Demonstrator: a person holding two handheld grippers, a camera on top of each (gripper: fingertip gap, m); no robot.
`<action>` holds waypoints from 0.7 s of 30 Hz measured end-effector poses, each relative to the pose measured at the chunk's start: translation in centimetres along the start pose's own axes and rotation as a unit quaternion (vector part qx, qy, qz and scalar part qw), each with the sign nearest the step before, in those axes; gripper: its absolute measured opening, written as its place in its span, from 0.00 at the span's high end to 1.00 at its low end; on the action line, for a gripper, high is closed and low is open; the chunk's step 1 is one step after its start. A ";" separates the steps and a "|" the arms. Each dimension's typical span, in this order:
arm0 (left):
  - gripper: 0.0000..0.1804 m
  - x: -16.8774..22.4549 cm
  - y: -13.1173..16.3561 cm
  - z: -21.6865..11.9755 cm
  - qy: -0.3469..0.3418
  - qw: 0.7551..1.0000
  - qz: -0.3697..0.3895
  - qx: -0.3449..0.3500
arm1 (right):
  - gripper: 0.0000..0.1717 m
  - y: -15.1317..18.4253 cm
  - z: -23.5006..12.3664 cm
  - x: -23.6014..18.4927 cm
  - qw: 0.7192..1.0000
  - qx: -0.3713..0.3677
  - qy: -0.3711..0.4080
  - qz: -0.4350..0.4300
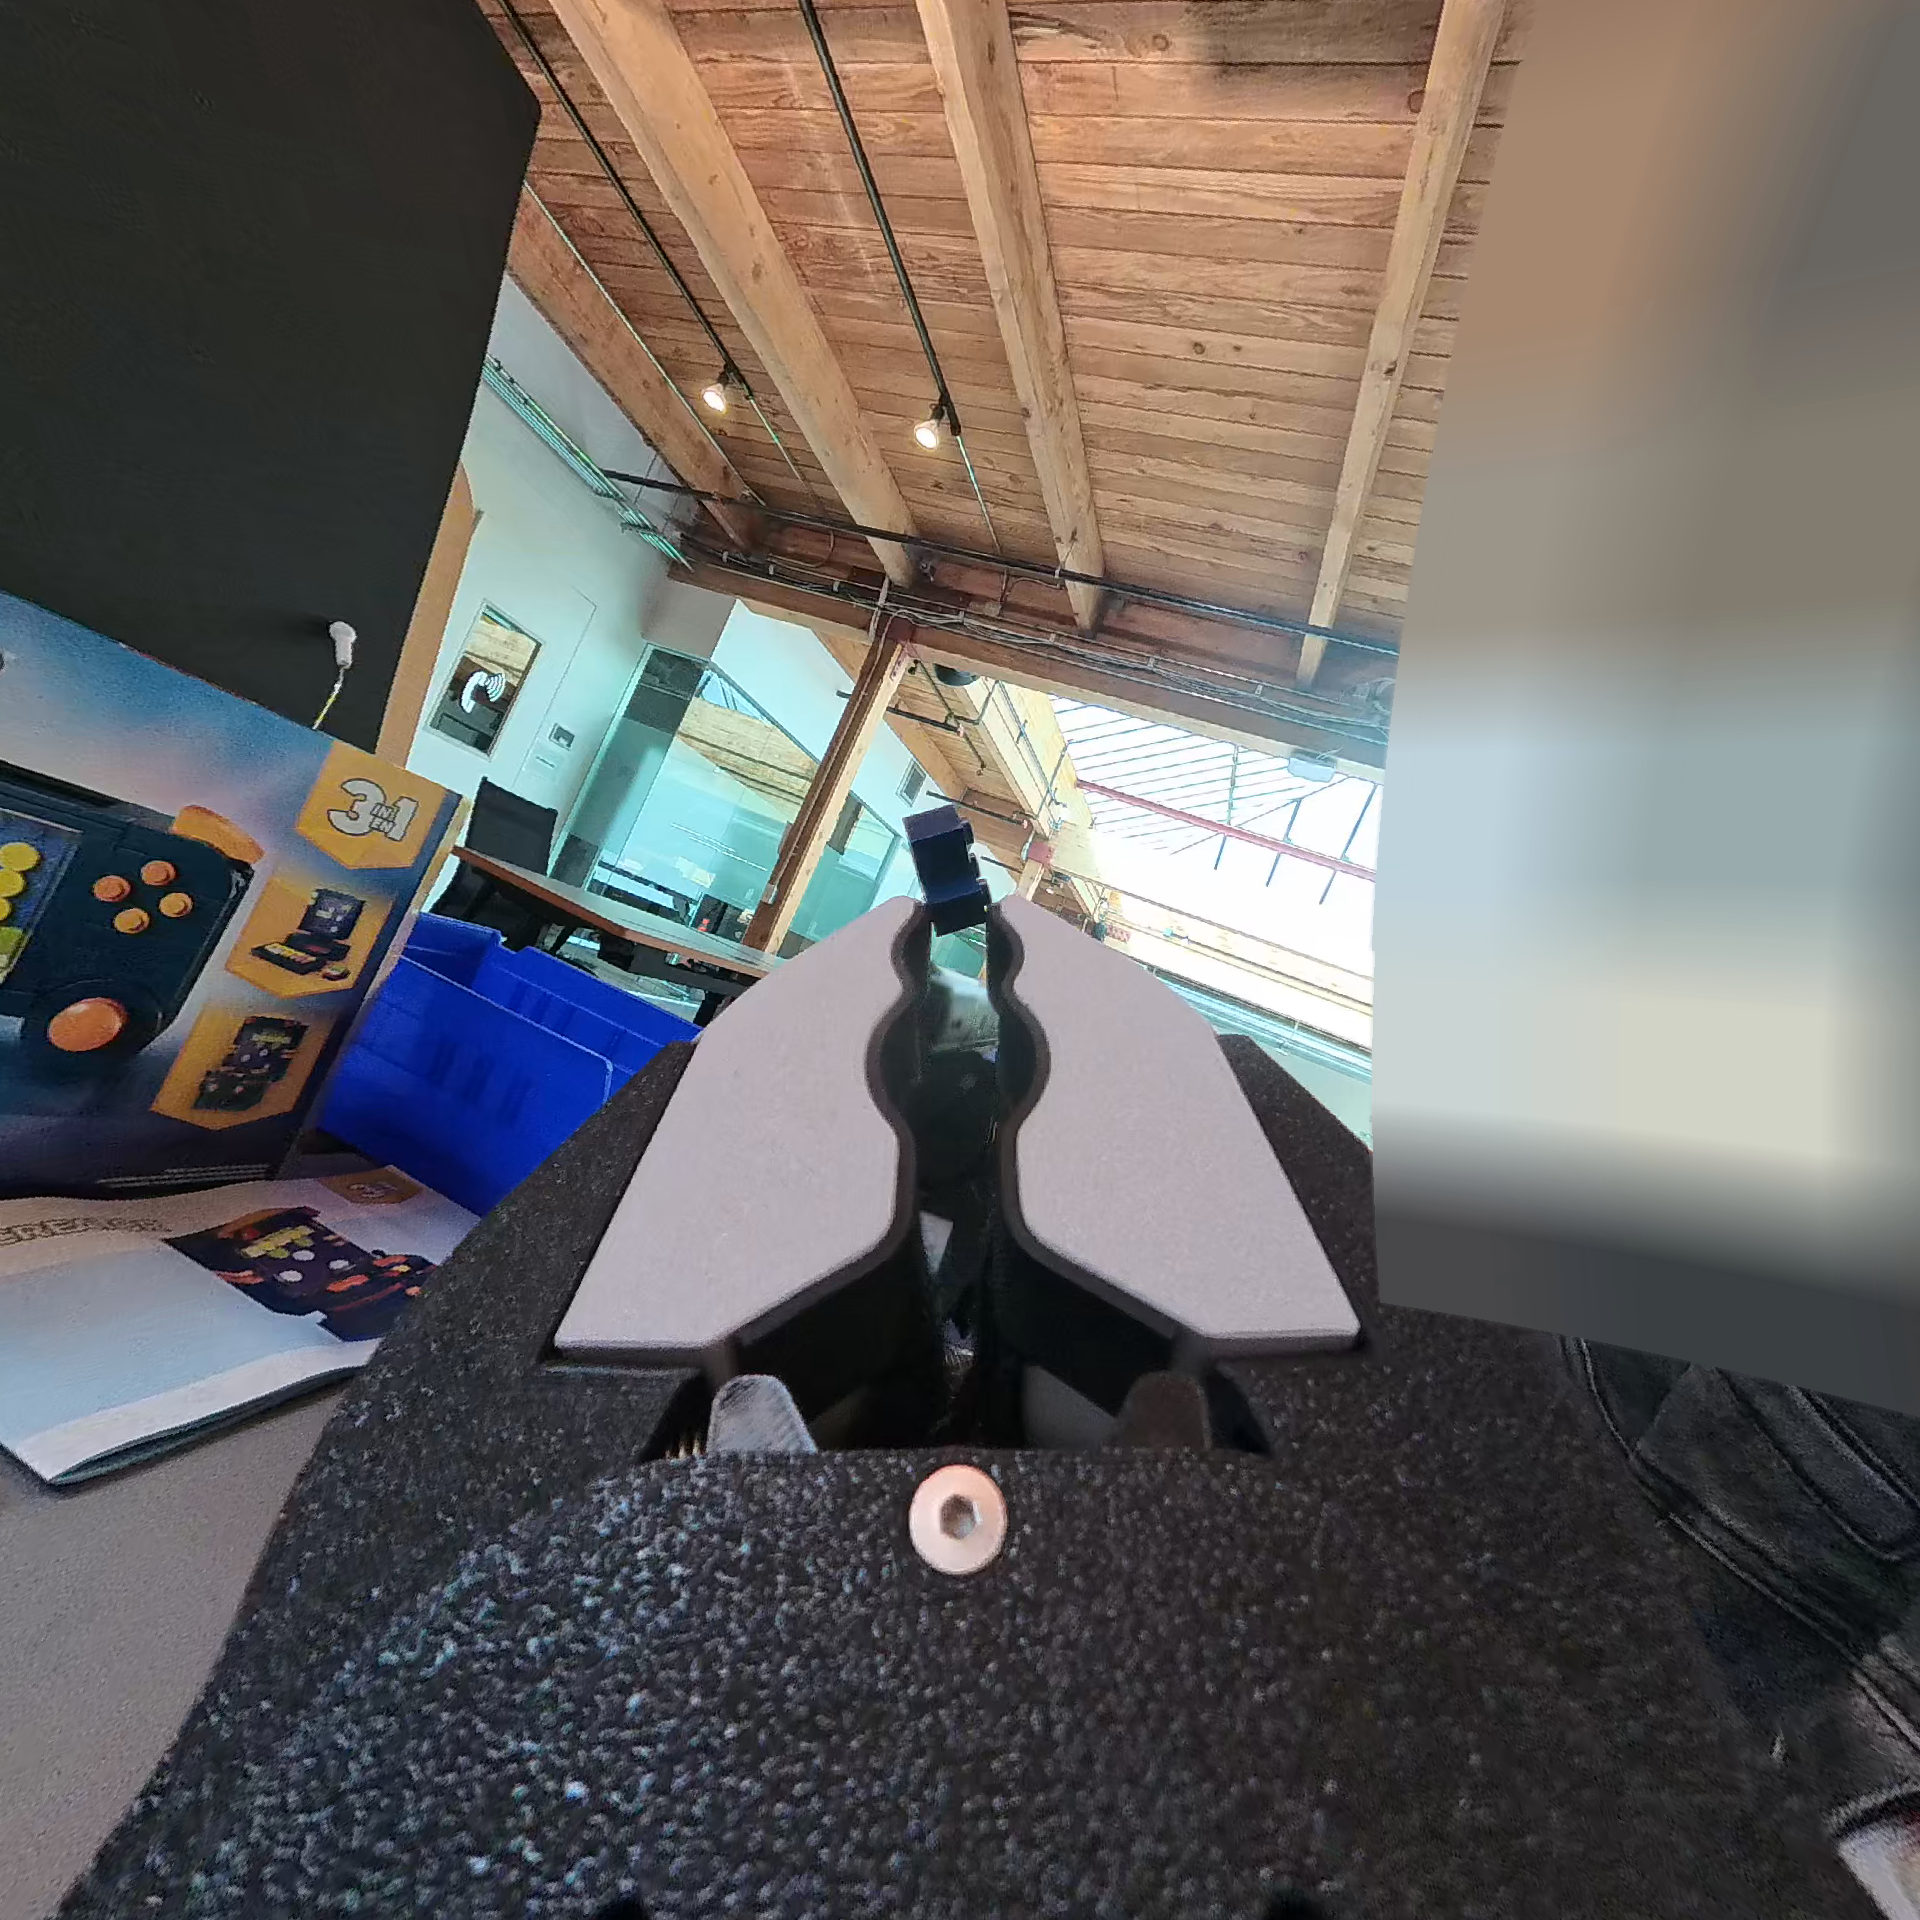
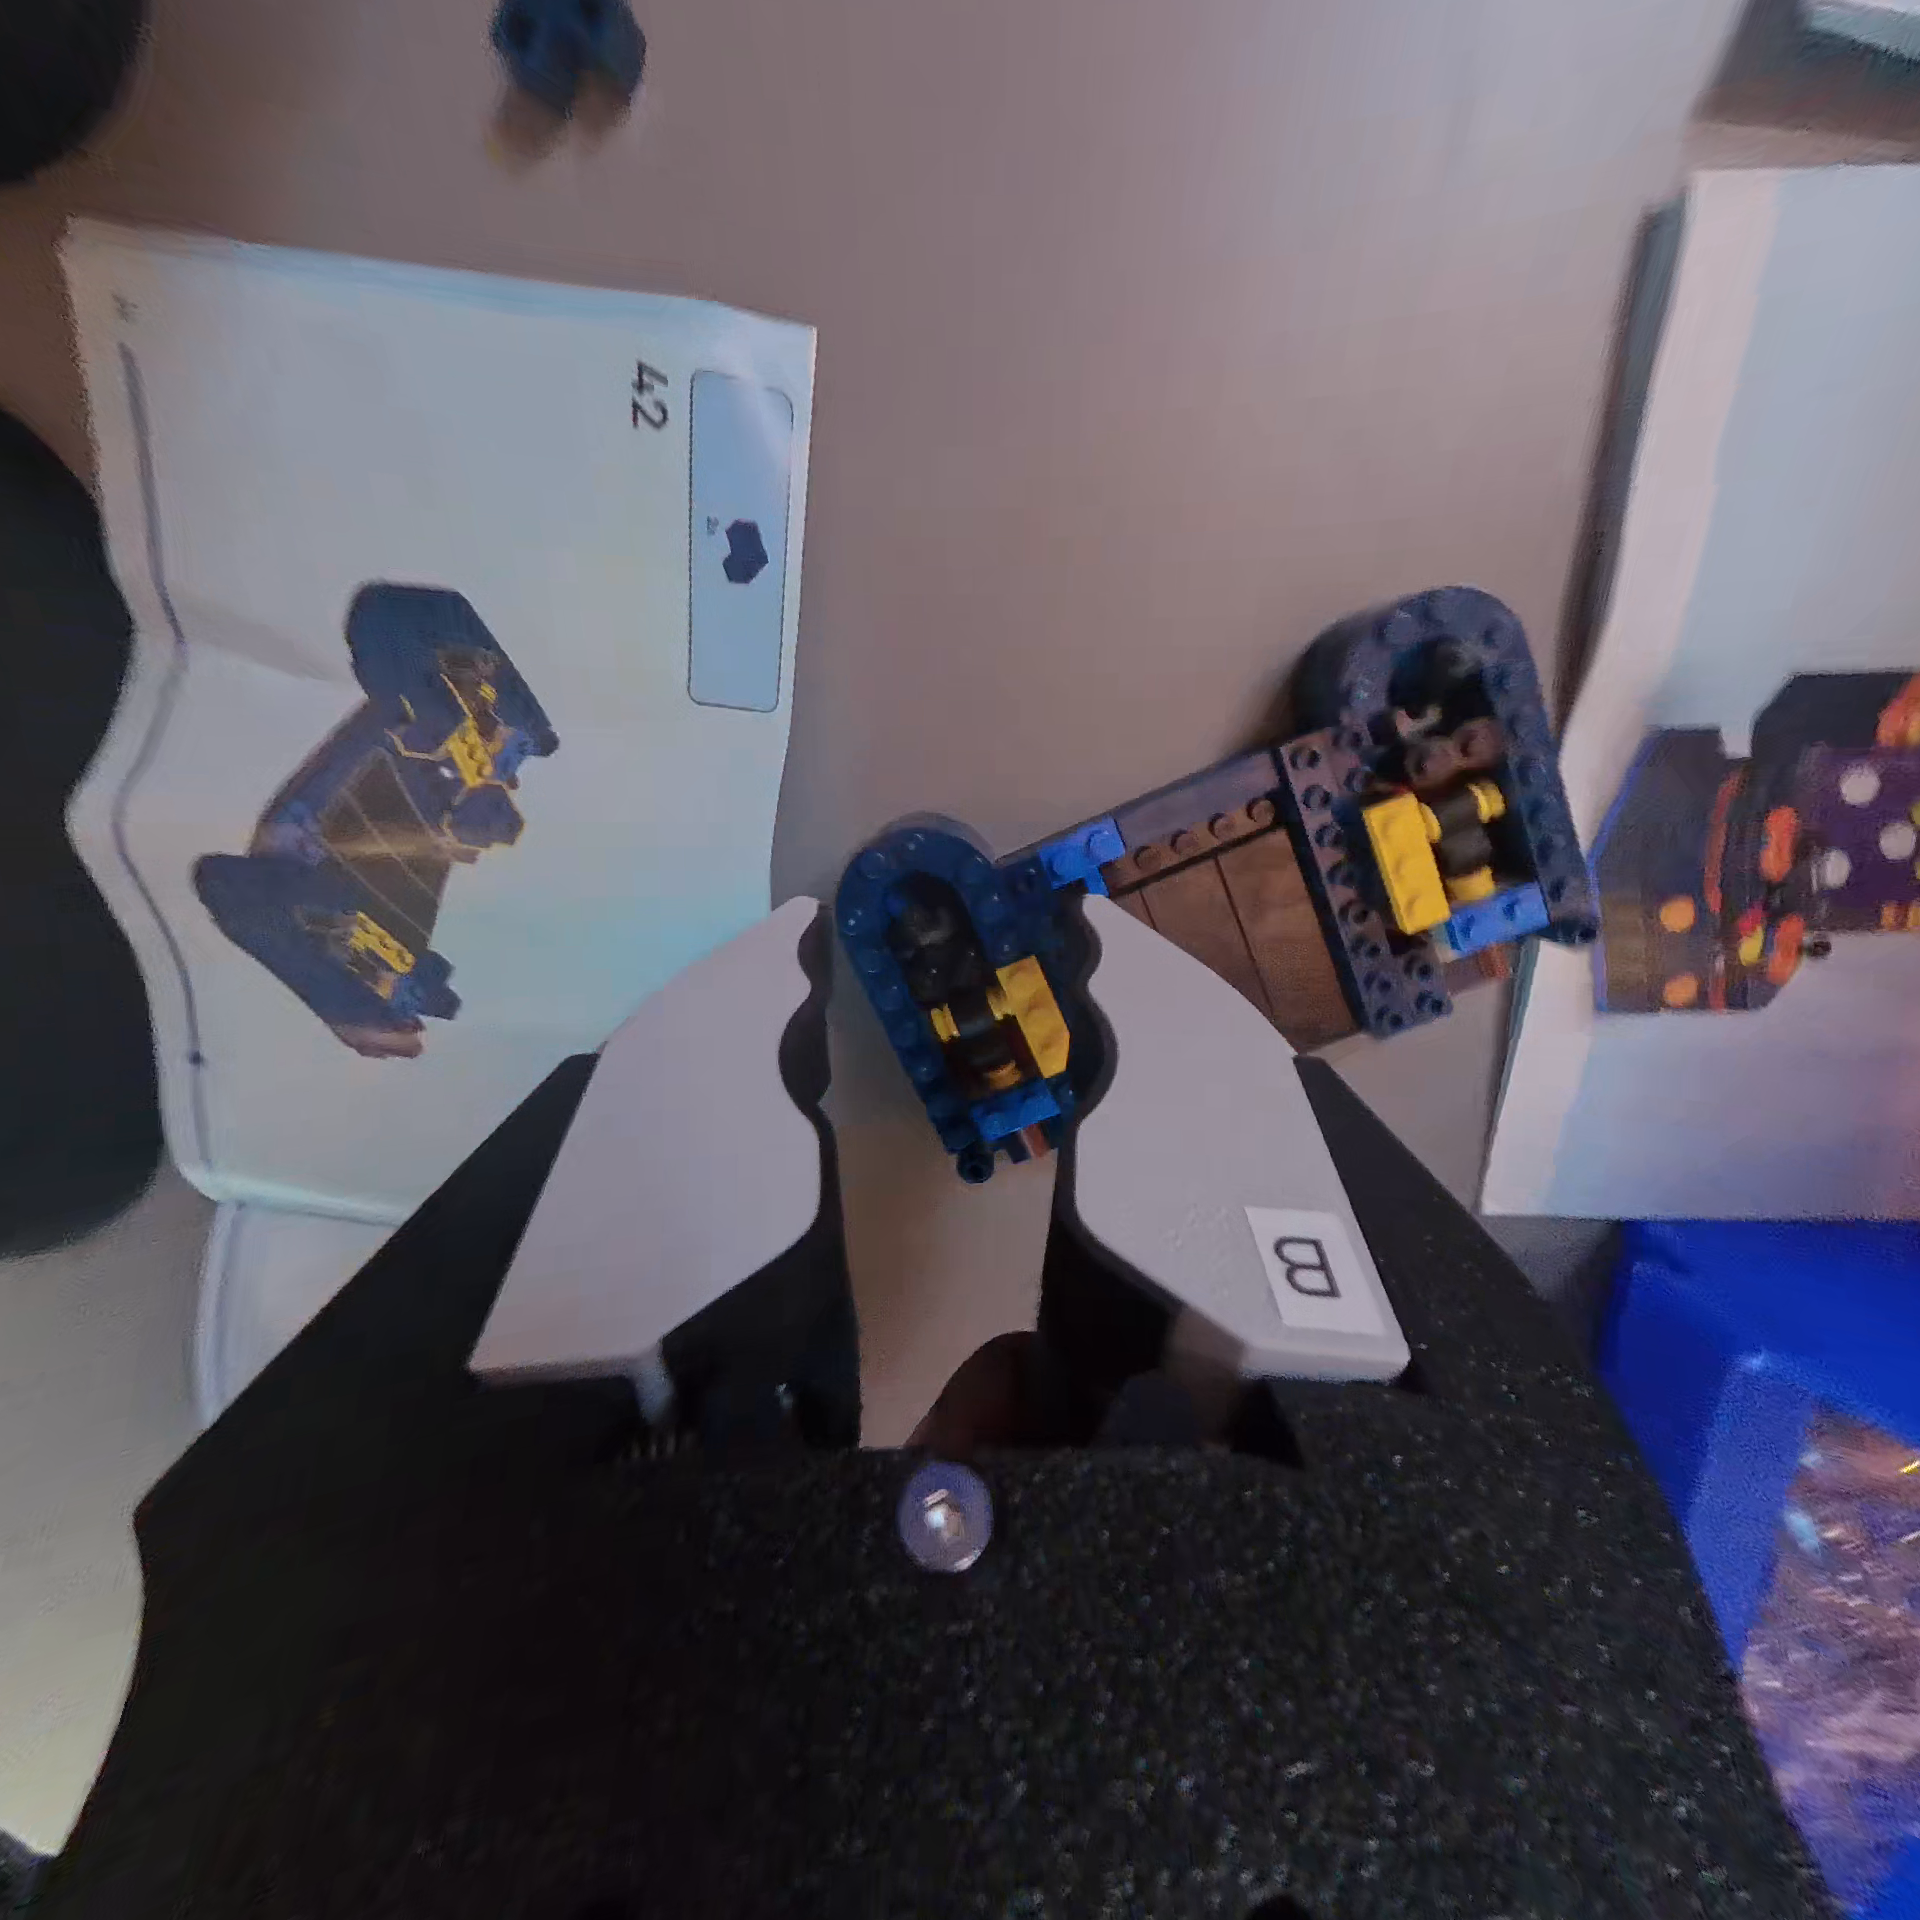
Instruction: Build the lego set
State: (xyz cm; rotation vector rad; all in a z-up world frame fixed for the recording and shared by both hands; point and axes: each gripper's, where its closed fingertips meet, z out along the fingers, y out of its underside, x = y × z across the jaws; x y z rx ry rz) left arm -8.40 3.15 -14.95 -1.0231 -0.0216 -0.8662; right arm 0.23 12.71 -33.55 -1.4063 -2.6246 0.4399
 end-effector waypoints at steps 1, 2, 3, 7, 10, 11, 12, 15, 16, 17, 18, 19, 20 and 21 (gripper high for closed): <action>0.95 0.0 0.0 0.0 -0.001 1.000 0.001 0.001 | 0.74 -0.2 -0.6 0.4 0.999 0.029 0.010 0.036; 0.95 -0.1 -0.1 0.0 -0.001 1.000 0.001 0.001 | 0.68 -0.6 -1.4 1.3 0.994 0.062 0.031 0.087; 0.95 -0.1 -0.1 0.0 -0.002 1.000 0.001 0.001 | 0.61 -1.0 -2.1 2.5 0.983 0.098 0.056 0.145; 0.95 -0.1 0.1 0.0 -0.001 1.000 -0.005 -0.001 | 0.40 -0.6 -2.0 5.6 0.937 0.148 0.134 0.286; 0.95 -0.1 0.2 0.0 0.000 1.000 -0.009 -0.003 | 0.39 0.2 0.9 6.0 0.930 0.104 0.125 0.330; 0.95 -0.1 0.2 0.0 0.001 1.000 -0.008 -0.003 | 0.42 0.3 1.5 6.3 0.928 0.094 0.121 0.339; 0.95 0.0 0.2 0.0 0.001 1.000 -0.007 -0.003 | 0.46 0.4 2.0 6.6 0.927 0.082 0.117 0.346; 0.95 0.0 0.1 0.0 0.000 1.000 0.003 -0.005 | 0.56 1.0 2.2 7.1 0.934 0.040 0.124 0.333; 0.95 0.0 0.1 0.0 -0.001 1.000 0.006 -0.006 | 0.55 1.0 2.3 6.9 0.939 0.029 0.121 0.320; 0.95 0.0 0.1 0.0 -0.001 1.000 0.007 -0.006 | 0.54 1.0 2.3 6.6 0.947 0.020 0.116 0.299; 0.95 0.1 0.1 0.0 0.000 1.000 0.006 -0.005 | 0.54 0.9 2.4 6.3 0.957 0.014 0.110 0.269; 0.95 0.1 0.1 0.0 0.001 1.000 0.004 -0.005 | 0.54 0.8 2.5 5.8 0.967 0.011 0.100 0.234; 0.95 0.1 0.2 0.0 0.002 1.000 0.000 -0.006 | 0.54 0.7 2.5 5.3 0.977 0.008 0.088 0.196; 0.95 0.2 0.3 0.1 0.004 1.000 -0.004 -0.008 | 0.54 0.6 2.6 4.8 0.985 0.007 0.075 0.152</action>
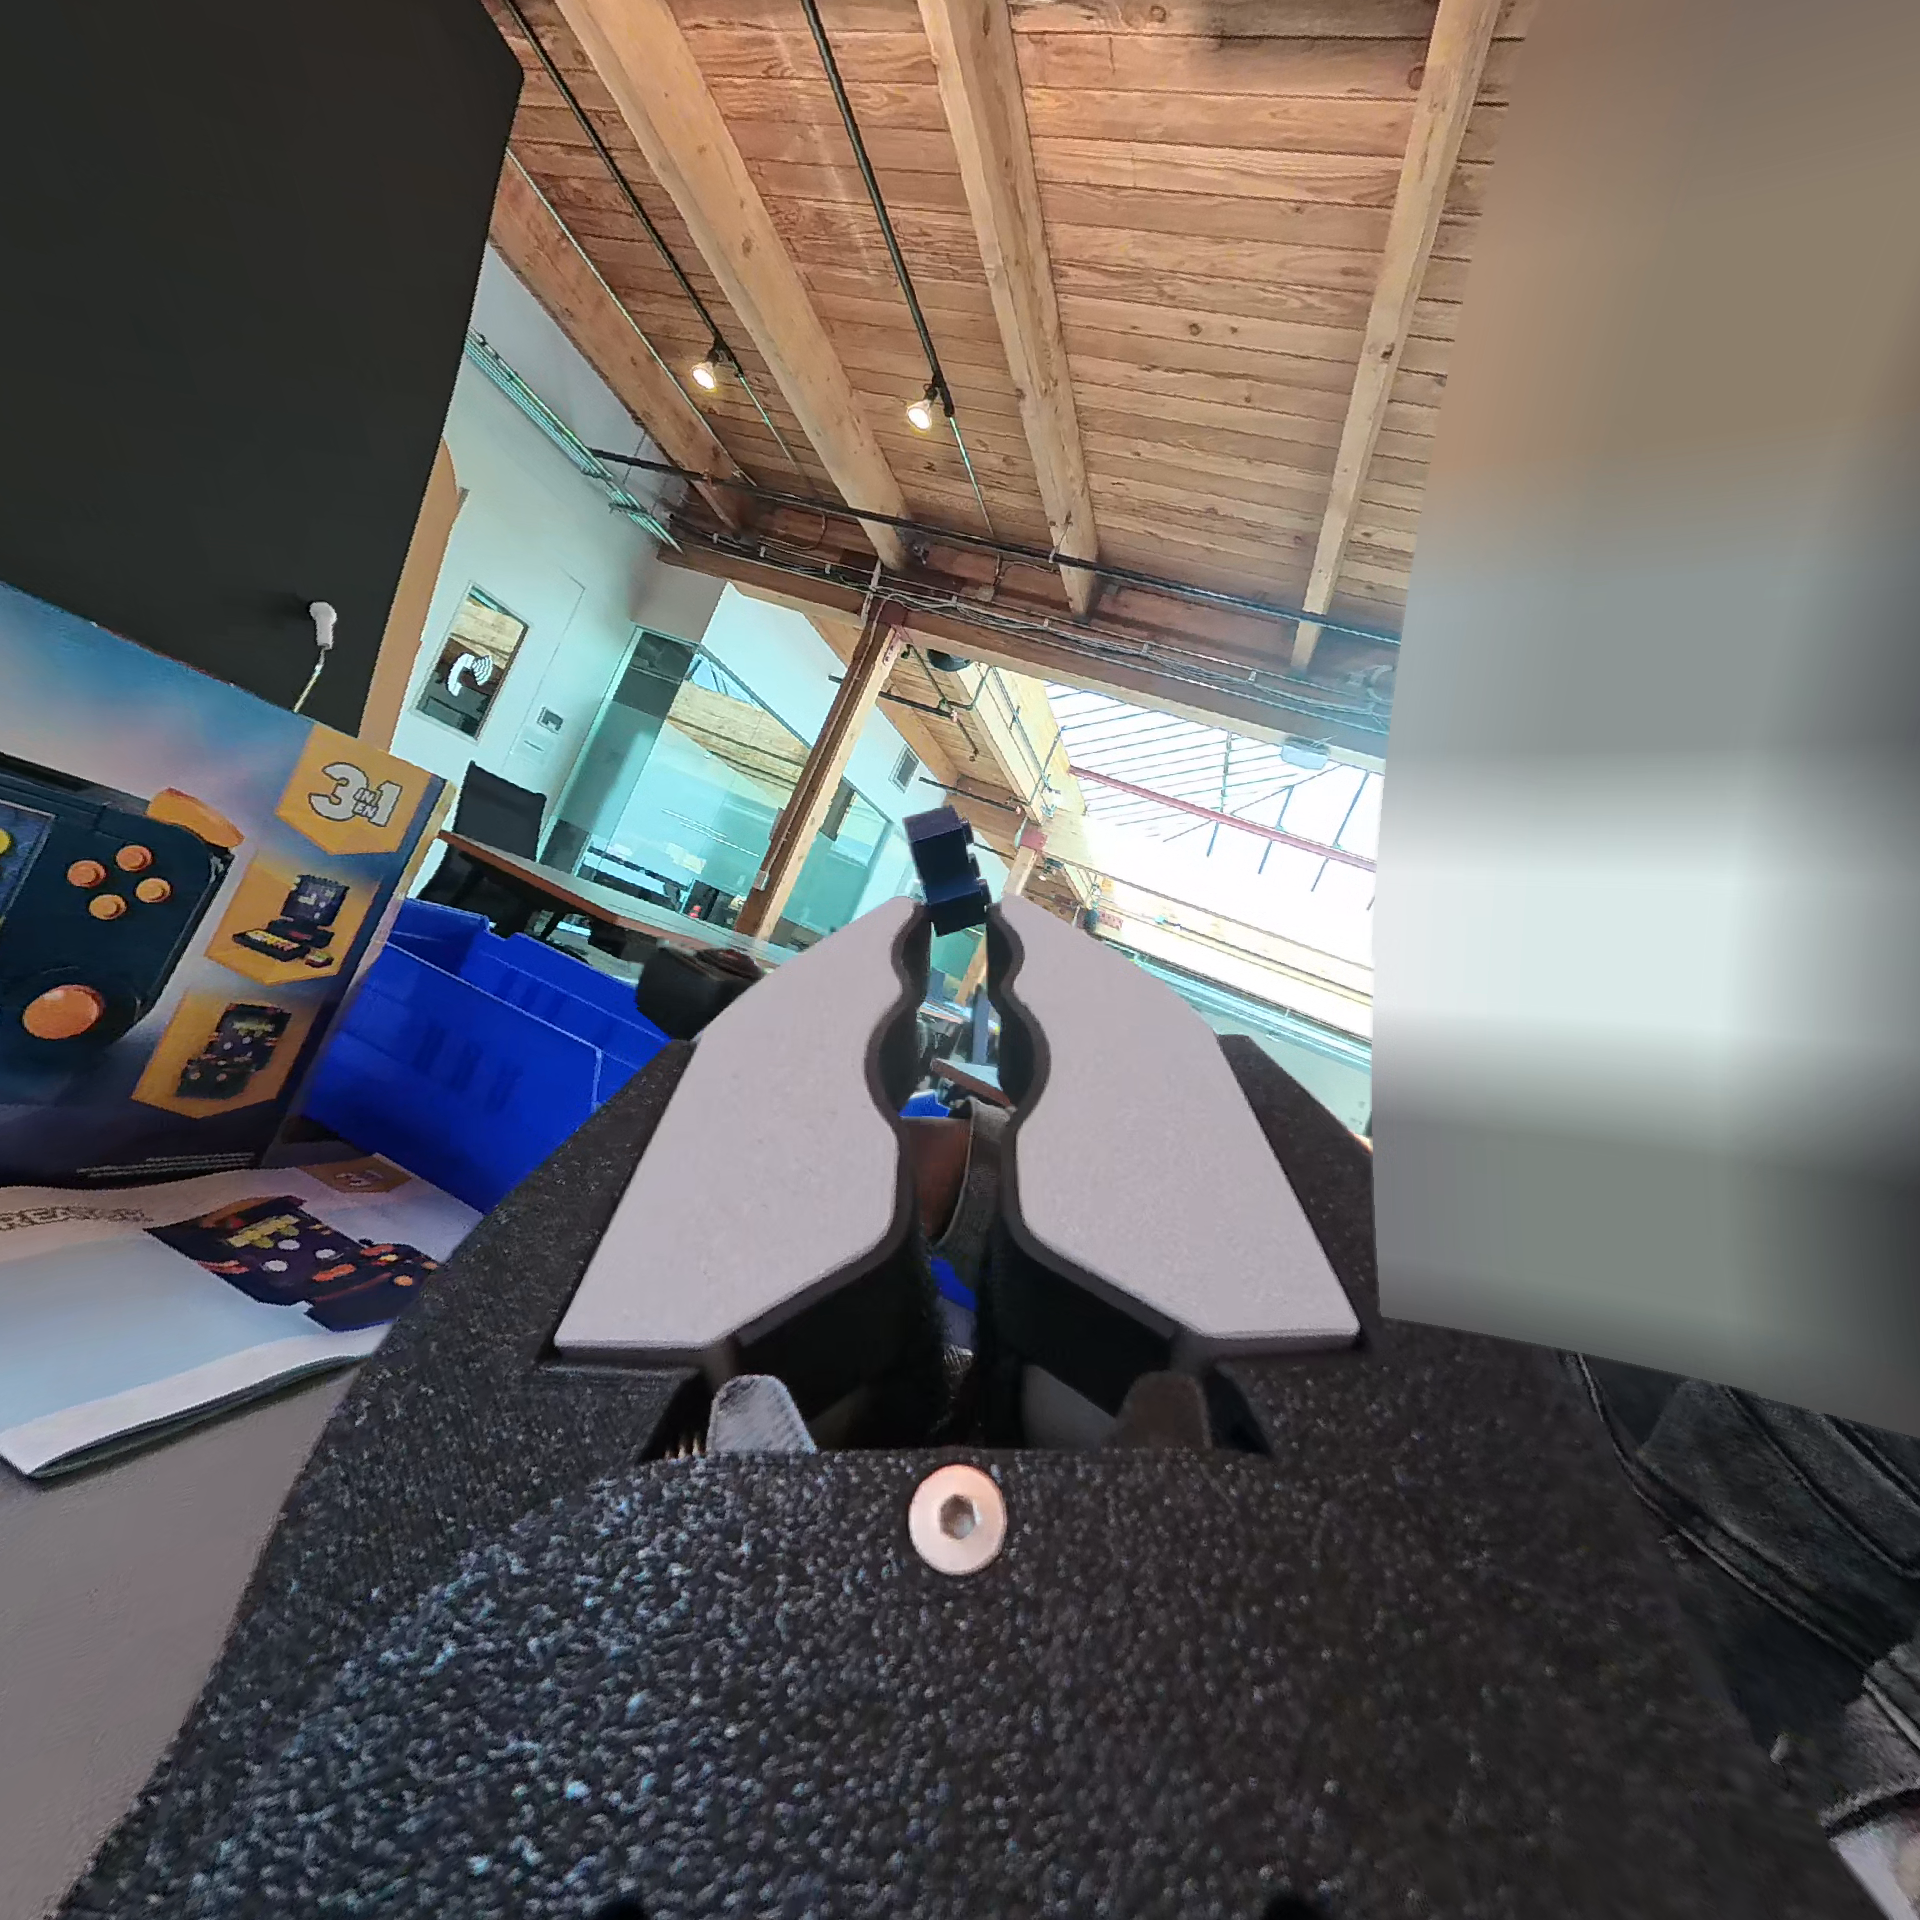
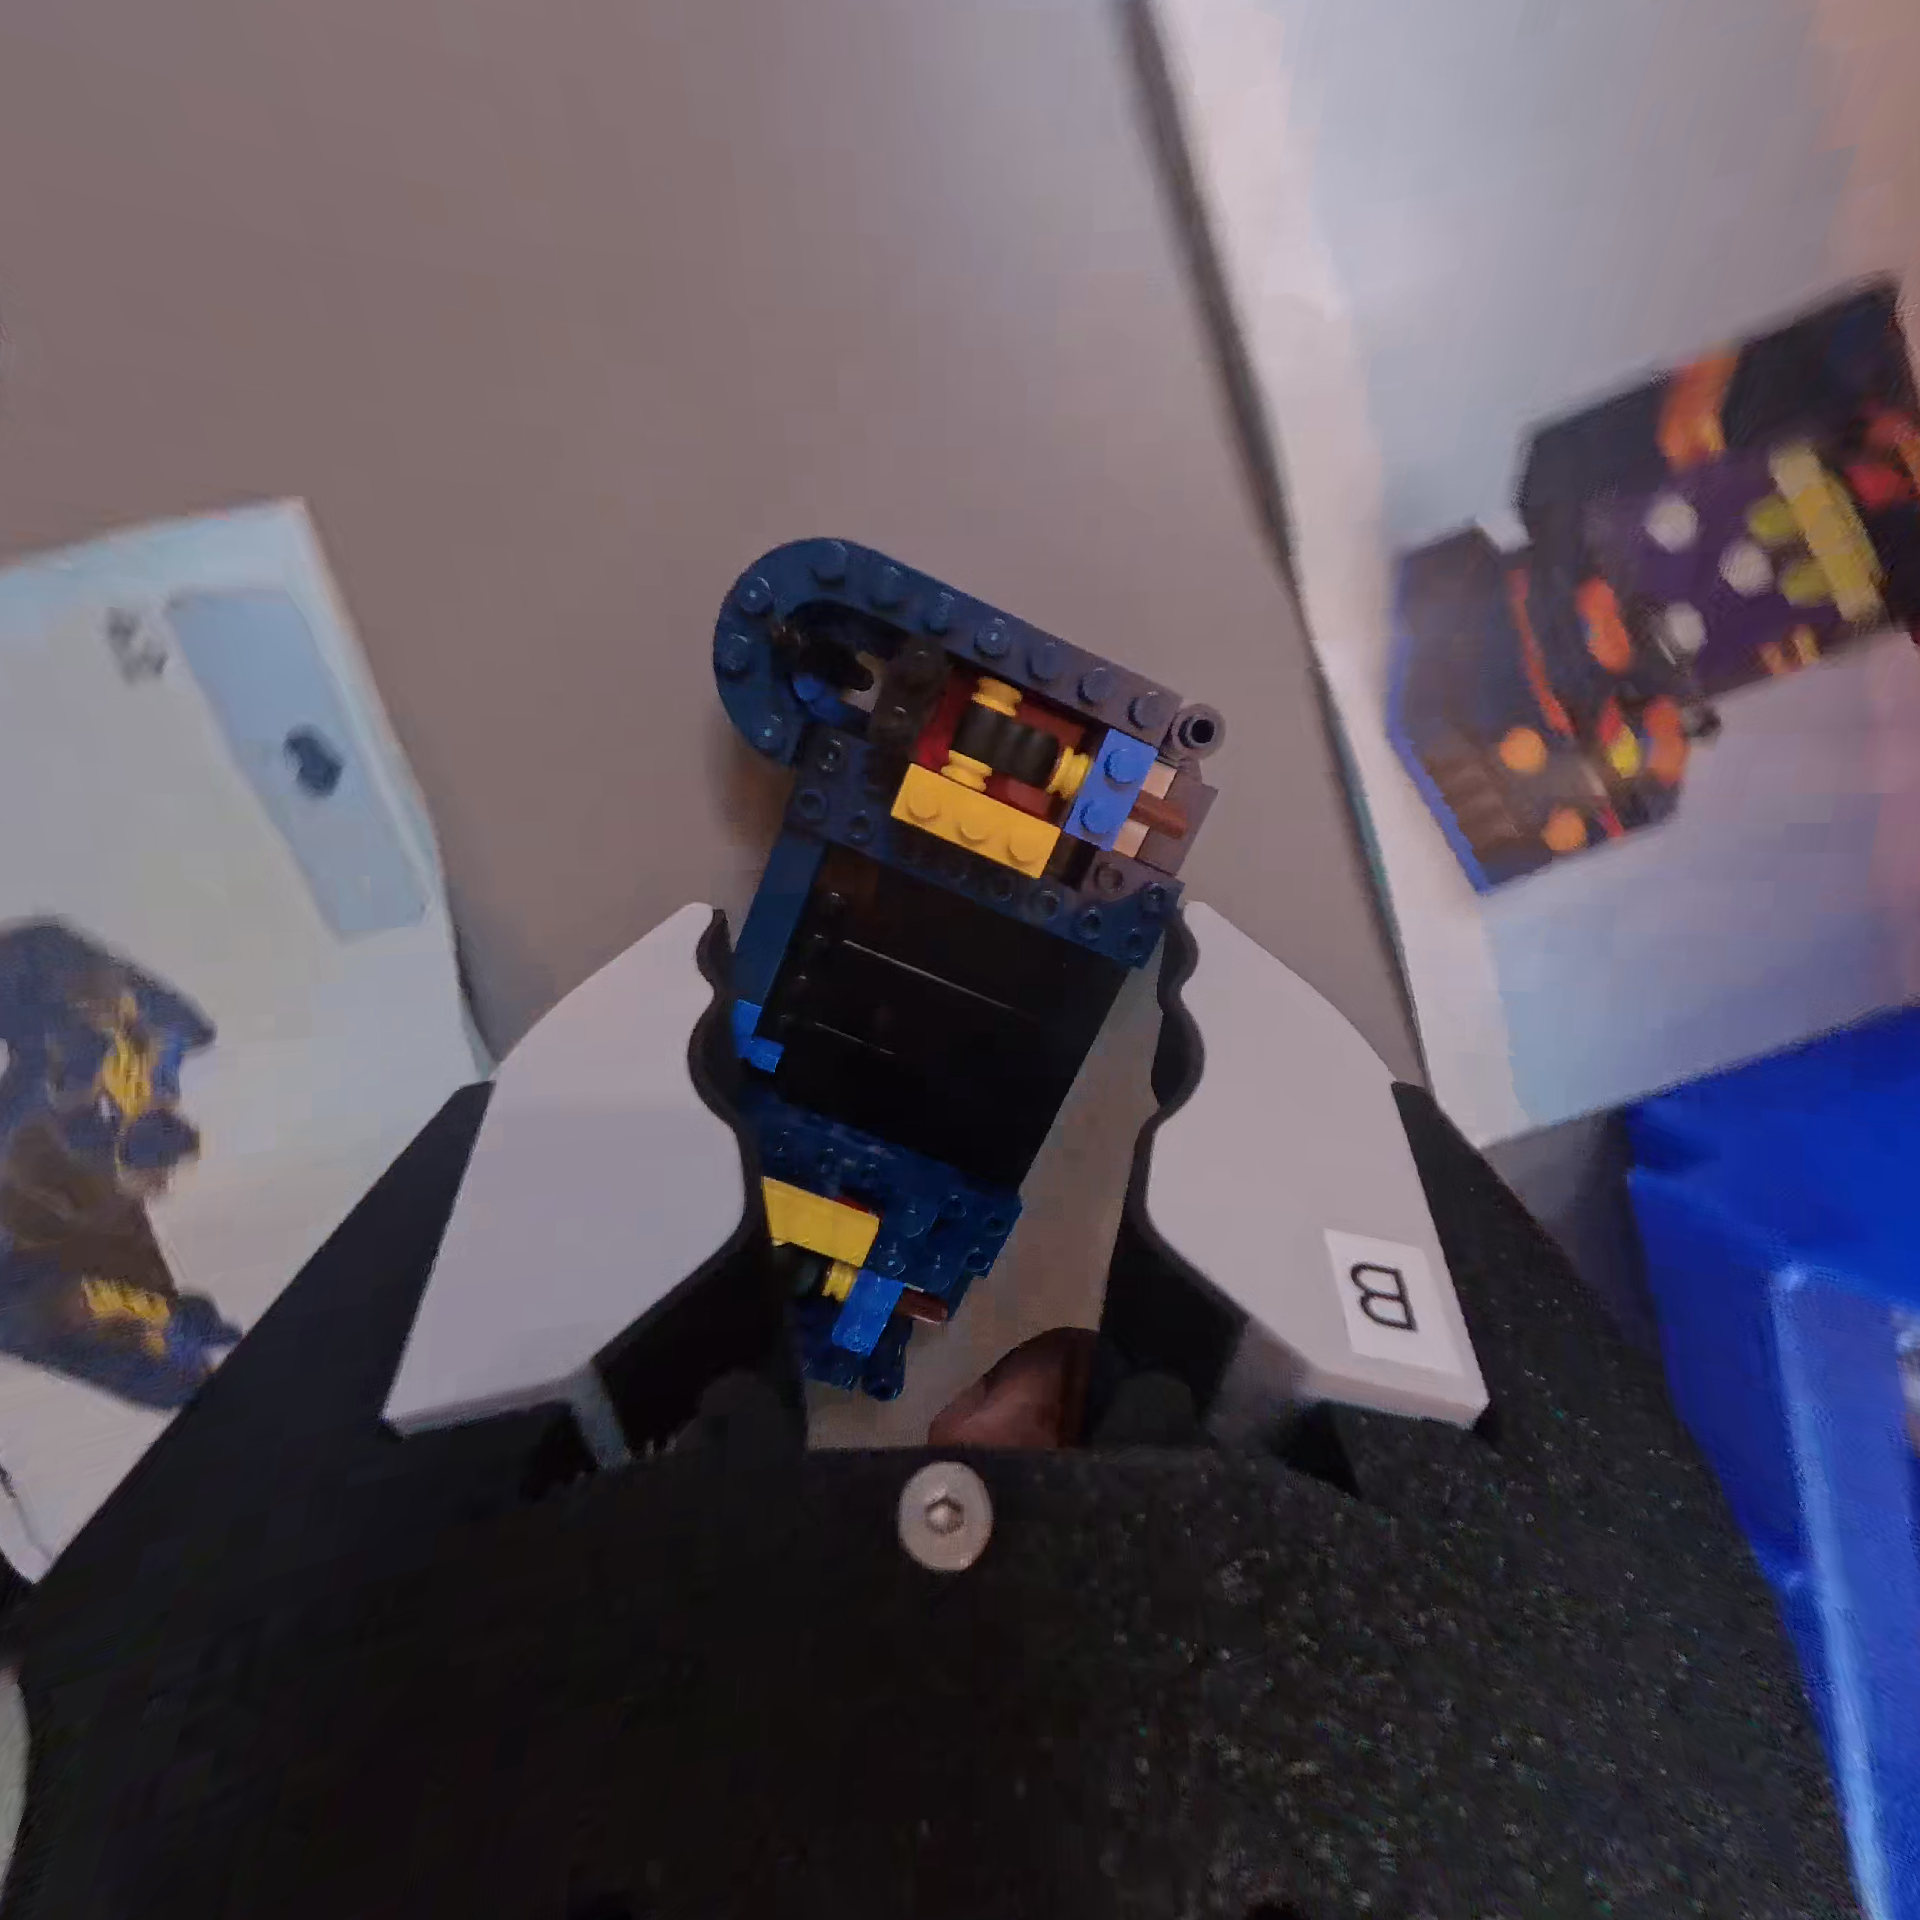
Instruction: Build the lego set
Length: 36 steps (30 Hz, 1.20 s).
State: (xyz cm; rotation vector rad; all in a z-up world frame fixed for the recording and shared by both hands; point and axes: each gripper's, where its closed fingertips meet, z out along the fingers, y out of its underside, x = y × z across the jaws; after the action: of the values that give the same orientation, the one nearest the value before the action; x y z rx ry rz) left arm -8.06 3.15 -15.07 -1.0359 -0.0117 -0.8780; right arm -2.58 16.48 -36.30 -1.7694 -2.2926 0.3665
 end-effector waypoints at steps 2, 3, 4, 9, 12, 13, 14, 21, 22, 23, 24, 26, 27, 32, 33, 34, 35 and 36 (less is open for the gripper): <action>0.95 -0.1 0.4 0.1 -0.001 1.000 -0.004 -0.008 | 0.55 0.3 -0.1 -1.0 0.997 -0.001 -0.021 -0.071; 0.95 -0.1 0.6 0.1 -0.001 1.000 -0.005 -0.013 | 0.55 0.5 -0.2 -1.4 0.995 -0.005 -0.029 -0.095; 0.95 -0.2 0.8 0.2 -0.002 1.000 -0.006 -0.019 | 0.56 0.7 -0.3 -1.7 0.993 -0.010 -0.035 -0.113; 0.95 -0.3 1.6 0.3 -0.004 0.999 -0.012 -0.037 | 0.56 1.2 -0.4 -1.9 0.985 -0.023 -0.050 -0.163; 0.95 -0.3 2.0 0.4 -0.003 0.999 -0.013 -0.046 | 0.56 1.5 -0.5 -2.0 0.982 -0.033 -0.053 -0.180; 0.95 -0.3 2.1 0.4 -0.002 0.999 -0.012 -0.050 | 0.56 1.7 -0.5 -2.0 0.981 -0.039 -0.053 -0.184; 0.95 -0.3 2.3 0.4 -0.002 0.998 -0.012 -0.054 | 0.56 2.0 -0.6 -1.9 0.980 -0.044 -0.053 -0.189; 0.95 -0.4 3.8 0.6 -0.003 0.996 -0.027 -0.090 | 0.55 2.8 -1.2 -2.0 0.981 -0.020 -0.050 -0.185; 0.95 -0.5 4.2 0.7 -0.006 0.995 -0.027 -0.099 | 0.53 2.6 -1.5 -2.1 0.983 -0.002 -0.048 -0.178; 0.95 -0.5 4.5 0.7 -0.007 0.994 -0.027 -0.109 | 0.52 2.3 -2.0 -2.2 0.984 0.020 -0.049 -0.168; 0.95 -0.5 4.8 0.7 -0.007 0.993 -0.027 -0.118 | 0.52 1.9 -2.5 -2.4 0.985 0.046 -0.051 -0.156; 0.95 -0.5 5.4 0.7 -0.007 0.991 -0.023 -0.133 | 0.53 0.9 -4.0 -2.8 0.983 0.110 -0.051 -0.137; 0.95 -0.5 5.6 0.7 -0.007 0.990 -0.022 -0.139 | 0.54 0.4 -4.9 -2.9 0.981 0.141 -0.047 -0.128; 0.95 -0.5 6.5 0.8 0.000 0.987 -0.047 -0.157 | 0.70 -3.9 -10.9 -4.6 0.929 0.365 -0.021 -0.054; 0.95 -0.4 6.6 0.8 0.004 0.986 -0.057 -0.159 | 0.74 -4.8 -12.4 -5.5 0.908 0.414 -0.027 -0.049; 0.95 -0.3 6.8 0.8 0.008 0.985 -0.065 -0.162 | 0.77 -5.6 -13.7 -6.4 0.887 0.458 -0.033 -0.047; 0.95 -0.3 6.9 0.8 0.012 0.984 -0.072 -0.165 | 0.81 -6.2 -14.8 -7.3 0.868 0.492 -0.041 -0.052; 0.95 -0.2 7.1 0.8 0.014 0.983 -0.074 -0.170 | 0.83 -6.6 -15.6 -8.0 0.851 0.519 -0.048 -0.055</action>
State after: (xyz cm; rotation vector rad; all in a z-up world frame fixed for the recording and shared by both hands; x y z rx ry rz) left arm -3.34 5.35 -20.00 -1.3535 0.0888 -1.0545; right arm -1.54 8.09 -19.56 -1.0396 -1.6318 1.3662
